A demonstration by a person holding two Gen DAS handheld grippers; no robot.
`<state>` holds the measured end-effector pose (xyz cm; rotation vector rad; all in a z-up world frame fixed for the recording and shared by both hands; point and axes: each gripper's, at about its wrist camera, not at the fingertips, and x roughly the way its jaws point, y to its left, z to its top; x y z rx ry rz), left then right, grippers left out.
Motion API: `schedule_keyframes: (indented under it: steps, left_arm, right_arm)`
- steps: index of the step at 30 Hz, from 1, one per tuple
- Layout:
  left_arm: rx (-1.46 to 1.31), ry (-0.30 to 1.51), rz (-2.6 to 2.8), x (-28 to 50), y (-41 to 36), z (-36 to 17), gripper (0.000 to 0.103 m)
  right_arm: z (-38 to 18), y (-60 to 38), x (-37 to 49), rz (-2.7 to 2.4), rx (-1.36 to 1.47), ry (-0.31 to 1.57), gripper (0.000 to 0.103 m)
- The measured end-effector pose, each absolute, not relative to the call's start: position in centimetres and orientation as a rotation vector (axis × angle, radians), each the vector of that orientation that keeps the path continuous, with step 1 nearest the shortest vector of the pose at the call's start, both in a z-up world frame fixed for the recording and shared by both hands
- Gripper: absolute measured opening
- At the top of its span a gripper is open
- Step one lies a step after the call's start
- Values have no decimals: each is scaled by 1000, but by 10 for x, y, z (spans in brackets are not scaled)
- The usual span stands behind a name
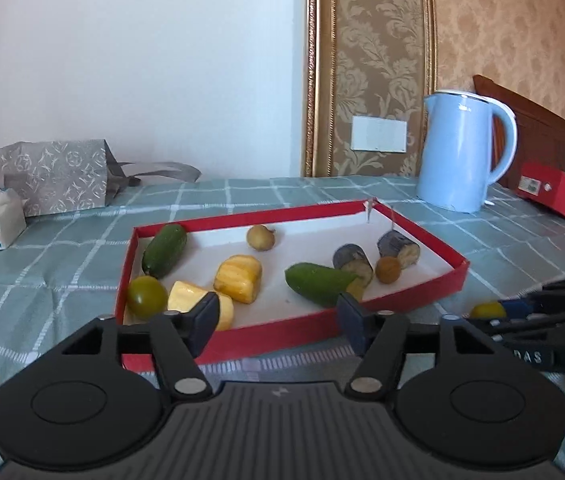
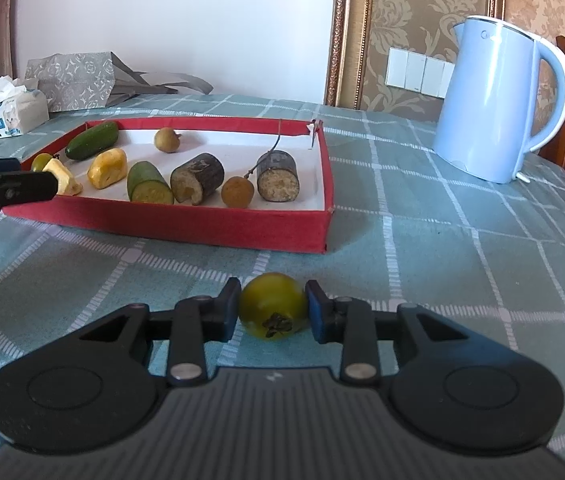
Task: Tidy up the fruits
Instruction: 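Carry the green tomato into the red box and open the right gripper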
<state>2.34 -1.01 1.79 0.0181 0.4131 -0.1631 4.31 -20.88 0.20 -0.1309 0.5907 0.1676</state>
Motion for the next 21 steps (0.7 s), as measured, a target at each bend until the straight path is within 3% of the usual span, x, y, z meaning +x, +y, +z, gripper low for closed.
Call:
schedule_keyframes:
  steps: [12,21]
  left_arm:
    - [68,524,-213,24,-19,0,67]
    - [-13,599,-156,41,-6,-6,67]
  right_arm:
    - [7,-216,35,150,-83,560,32]
    - [50,-197,66,211,-114,490,32]
